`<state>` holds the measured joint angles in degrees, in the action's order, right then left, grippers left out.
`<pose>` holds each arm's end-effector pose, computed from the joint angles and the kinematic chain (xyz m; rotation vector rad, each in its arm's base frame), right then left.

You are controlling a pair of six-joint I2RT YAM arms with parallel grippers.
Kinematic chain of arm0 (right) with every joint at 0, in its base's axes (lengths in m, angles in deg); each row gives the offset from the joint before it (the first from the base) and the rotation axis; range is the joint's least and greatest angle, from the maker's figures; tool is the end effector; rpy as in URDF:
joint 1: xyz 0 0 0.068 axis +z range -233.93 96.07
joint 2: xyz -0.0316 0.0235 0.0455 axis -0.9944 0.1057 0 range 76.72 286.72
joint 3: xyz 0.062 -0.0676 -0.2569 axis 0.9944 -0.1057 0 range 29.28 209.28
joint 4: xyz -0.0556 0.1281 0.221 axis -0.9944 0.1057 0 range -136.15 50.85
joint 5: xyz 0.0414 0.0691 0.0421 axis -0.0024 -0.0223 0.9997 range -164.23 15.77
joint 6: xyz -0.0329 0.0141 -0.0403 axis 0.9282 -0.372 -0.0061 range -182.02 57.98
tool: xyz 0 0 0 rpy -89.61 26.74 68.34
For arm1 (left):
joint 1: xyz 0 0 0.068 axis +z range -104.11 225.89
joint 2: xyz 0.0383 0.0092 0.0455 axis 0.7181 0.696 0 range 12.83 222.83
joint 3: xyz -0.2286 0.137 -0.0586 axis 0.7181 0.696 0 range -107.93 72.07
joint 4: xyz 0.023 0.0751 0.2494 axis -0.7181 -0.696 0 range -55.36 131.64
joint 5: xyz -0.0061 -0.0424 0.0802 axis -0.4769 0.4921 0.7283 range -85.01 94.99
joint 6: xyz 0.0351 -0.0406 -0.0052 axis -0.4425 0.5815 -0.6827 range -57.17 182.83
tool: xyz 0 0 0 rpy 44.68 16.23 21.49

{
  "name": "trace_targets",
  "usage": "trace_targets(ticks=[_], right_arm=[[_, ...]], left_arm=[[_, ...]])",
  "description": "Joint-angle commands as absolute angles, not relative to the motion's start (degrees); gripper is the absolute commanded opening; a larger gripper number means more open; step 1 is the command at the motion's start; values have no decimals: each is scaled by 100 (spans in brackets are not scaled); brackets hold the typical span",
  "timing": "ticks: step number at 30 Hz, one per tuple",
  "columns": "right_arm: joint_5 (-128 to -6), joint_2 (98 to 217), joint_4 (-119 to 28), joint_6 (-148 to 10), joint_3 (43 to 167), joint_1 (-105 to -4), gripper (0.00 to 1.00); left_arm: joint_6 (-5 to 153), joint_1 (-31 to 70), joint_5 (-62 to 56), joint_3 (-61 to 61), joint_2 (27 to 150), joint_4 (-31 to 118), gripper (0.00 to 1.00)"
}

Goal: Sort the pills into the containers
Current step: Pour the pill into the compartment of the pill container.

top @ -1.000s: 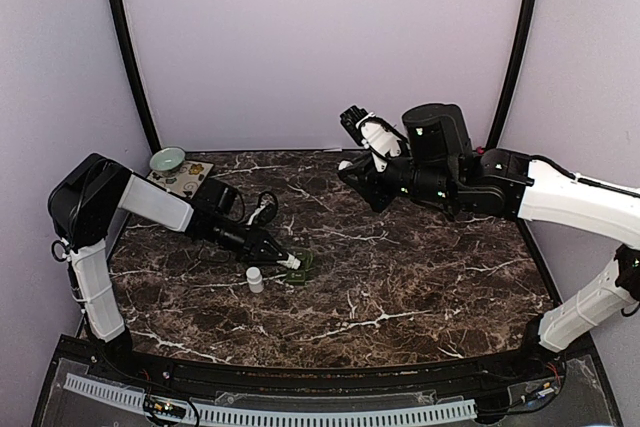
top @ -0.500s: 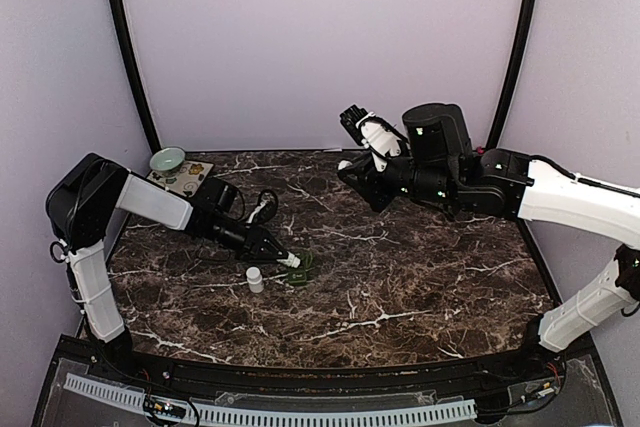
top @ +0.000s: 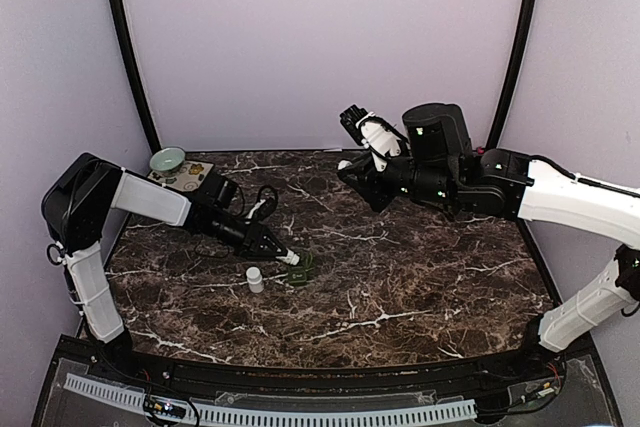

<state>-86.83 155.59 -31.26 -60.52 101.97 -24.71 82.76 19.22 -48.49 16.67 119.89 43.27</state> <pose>0.1706 0.2714 0.3666 -0.8586 1.7582 0.4577 0.3068 -0.1861 0.1379 0.5953 2.4315 -1.4935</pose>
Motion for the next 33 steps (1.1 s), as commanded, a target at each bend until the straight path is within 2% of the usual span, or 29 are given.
trace_targets(ticks=[1,15,33], right_arm=[[-8627,15582,-3393,-6009,10153,-2438,9],[-8589,15538,-3368,-6061,10126,-2434,8],[-8582,15611,-3193,-6068,10305,-2434,8]], left_arm=[[8084,1877,-4809,1531,11698,4041,0],[8010,1805,-4662,1571,11626,3927,0],[9818,2221,-5942,2638,11926,6890,0]])
